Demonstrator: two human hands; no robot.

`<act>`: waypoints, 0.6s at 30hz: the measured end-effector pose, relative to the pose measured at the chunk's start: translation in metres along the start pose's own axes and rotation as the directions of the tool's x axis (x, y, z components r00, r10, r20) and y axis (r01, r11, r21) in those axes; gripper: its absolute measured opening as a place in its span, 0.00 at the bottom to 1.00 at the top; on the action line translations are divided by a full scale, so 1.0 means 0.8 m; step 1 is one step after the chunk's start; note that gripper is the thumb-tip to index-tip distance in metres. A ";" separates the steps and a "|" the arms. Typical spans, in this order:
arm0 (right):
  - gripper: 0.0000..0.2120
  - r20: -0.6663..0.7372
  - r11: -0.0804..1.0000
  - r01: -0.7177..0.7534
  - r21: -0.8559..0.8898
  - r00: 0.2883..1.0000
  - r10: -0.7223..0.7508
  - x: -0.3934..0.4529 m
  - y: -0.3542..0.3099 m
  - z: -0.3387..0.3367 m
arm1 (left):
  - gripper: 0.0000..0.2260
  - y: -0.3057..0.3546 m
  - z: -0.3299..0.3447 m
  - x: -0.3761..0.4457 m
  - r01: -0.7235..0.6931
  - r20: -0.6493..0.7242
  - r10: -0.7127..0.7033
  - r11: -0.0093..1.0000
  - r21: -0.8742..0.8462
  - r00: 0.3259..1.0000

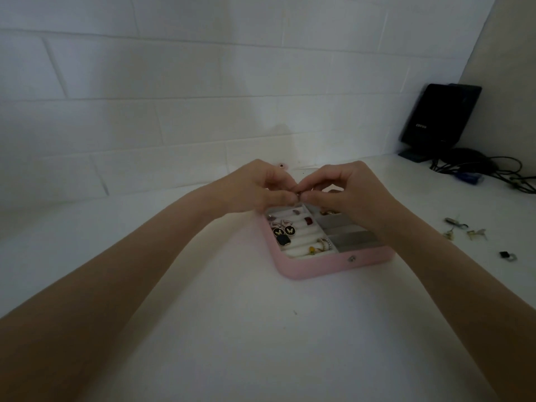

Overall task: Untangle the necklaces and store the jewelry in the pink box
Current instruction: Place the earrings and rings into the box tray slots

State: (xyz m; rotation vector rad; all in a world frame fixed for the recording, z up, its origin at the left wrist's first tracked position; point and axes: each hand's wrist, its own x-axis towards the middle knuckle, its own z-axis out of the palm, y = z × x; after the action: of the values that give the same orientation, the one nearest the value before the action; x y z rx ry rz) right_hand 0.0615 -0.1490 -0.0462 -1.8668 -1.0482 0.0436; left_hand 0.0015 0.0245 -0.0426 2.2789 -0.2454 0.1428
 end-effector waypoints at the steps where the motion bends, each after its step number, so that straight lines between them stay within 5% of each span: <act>1: 0.10 0.006 1.000 -0.006 -0.021 1.000 0.007 0.000 0.000 0.000 | 0.02 0.000 0.001 0.001 -0.008 -0.001 0.008 0.999 0.040 1.000; 7: 0.11 0.007 0.995 -0.072 -0.075 0.997 0.072 0.003 0.005 0.002 | 0.06 -0.002 -0.004 0.007 -0.010 -0.005 0.012 0.974 0.225 1.000; 18: 0.12 0.053 0.972 -0.059 -0.228 0.996 0.073 0.001 0.008 0.012 | 0.08 -0.005 -0.003 0.009 0.029 0.047 -0.039 0.980 0.198 0.998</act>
State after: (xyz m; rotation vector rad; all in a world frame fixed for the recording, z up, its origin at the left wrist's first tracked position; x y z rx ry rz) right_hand 0.0618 -0.1426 -0.0558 -2.1180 -1.0683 0.0211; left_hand 0.0094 0.0280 -0.0429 2.4848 -0.2275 0.0948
